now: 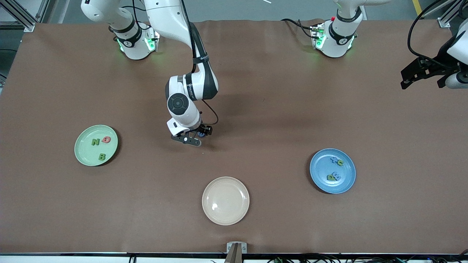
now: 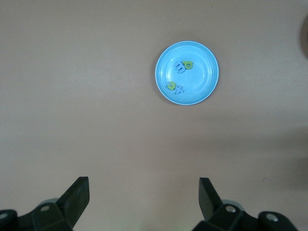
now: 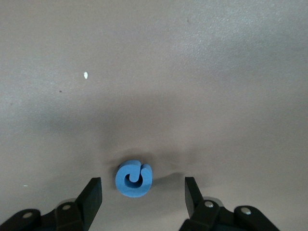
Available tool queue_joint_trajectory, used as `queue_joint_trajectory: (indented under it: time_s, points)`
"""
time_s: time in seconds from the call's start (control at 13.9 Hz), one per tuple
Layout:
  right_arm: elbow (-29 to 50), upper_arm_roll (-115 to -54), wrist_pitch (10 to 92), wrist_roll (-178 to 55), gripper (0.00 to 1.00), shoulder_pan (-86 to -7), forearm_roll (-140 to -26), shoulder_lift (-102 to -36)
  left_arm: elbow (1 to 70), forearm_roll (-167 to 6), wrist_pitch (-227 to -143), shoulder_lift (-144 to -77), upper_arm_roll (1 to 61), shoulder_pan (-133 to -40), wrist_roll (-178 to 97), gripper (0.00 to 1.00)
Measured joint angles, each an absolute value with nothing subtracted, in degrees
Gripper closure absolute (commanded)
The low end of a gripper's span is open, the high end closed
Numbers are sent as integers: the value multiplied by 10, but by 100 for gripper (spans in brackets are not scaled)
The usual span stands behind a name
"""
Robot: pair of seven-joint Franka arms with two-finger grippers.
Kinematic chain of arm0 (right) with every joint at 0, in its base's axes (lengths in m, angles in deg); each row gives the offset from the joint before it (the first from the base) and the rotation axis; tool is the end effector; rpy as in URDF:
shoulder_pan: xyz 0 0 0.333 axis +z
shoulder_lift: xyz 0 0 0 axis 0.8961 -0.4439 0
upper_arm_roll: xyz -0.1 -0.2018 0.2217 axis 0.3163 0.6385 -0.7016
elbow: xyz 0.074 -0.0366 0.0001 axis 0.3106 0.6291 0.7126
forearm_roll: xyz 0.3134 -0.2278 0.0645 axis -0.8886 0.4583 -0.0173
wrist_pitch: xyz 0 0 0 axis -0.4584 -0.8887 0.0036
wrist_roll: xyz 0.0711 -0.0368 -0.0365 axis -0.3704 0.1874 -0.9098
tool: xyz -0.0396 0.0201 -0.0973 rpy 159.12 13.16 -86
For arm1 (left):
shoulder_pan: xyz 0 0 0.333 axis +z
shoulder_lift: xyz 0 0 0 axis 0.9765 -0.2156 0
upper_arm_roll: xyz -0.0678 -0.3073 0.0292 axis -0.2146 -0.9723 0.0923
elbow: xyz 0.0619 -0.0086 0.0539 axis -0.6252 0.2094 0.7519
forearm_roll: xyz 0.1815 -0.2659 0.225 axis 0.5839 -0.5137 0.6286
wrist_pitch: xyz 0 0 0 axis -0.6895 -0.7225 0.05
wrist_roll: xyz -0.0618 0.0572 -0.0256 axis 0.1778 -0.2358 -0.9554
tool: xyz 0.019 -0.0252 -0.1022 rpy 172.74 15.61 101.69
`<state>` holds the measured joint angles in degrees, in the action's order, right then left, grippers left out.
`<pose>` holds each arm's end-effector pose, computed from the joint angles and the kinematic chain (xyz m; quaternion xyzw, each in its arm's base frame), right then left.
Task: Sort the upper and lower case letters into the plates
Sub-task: 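Carry the blue C to the green plate and open the right gripper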
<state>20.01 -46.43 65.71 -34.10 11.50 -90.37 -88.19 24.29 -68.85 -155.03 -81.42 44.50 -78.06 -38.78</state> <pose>0.5048 0.3520 0.1864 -0.9896 0.1367 0.0428 0.0132 0.5300 -0.0430 0.6621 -0.9996 0.0014 -0.0168 0.0240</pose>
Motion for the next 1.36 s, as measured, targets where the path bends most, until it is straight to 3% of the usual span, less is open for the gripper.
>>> queue_joint_trajectory:
  time_s: [0.43,0.93,1.36]
  points:
    - [200,-478,671,-341,37,114,-904,-887,243,-688,-1550,-814,444,-782,-388,0]
    - [198,-479,678,-341,80,111,-904,-888,243,-689,-1558,-814,444,-785,-388,0]
    - [193,-475,679,-340,82,106,-904,-889,243,-689,-1558,-820,444,-785,-388,0]
